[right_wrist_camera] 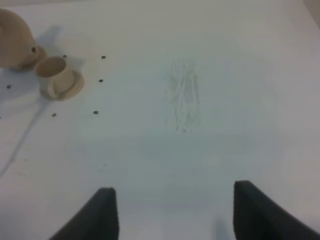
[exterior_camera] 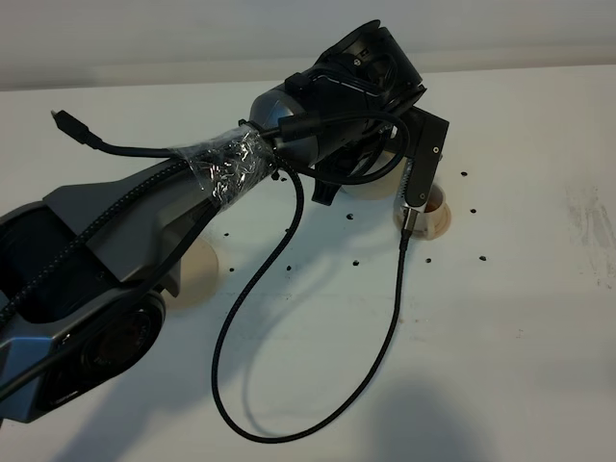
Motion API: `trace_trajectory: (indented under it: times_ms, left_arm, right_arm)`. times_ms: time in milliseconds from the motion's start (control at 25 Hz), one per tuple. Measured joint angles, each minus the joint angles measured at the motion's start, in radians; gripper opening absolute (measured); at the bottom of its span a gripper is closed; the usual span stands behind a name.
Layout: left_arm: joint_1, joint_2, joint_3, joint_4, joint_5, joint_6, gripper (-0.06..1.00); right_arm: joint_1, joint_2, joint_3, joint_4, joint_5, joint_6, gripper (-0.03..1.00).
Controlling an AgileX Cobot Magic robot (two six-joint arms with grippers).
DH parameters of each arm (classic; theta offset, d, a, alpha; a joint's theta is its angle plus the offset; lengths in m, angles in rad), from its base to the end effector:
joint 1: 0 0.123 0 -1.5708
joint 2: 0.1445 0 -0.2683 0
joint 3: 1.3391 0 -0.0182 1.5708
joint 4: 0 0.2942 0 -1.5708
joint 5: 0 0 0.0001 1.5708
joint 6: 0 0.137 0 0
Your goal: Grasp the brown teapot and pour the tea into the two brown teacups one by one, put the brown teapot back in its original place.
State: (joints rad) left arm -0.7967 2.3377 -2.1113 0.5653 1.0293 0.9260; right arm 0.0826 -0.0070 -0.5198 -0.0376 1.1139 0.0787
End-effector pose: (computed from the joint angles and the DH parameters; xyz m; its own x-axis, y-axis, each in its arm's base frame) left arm 0.4379 -0.3579 0.1566 0.2608 0.9360 0.2364 0.7443 -0.3509 0.5683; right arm 0.0844 0.0024 0.2785 -0.4798 0.0225 -0.8771 -0.0232 0.9990 0.0383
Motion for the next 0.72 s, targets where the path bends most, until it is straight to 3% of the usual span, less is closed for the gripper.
trace_trajectory:
  times_ms: [720]
  left_arm:
    - [0.0, 0.0, 0.0, 0.0, 0.0, 0.094, 0.01]
  right_arm:
    - [0.0, 0.0, 0.0, 0.0, 0.0, 0.0, 0.49]
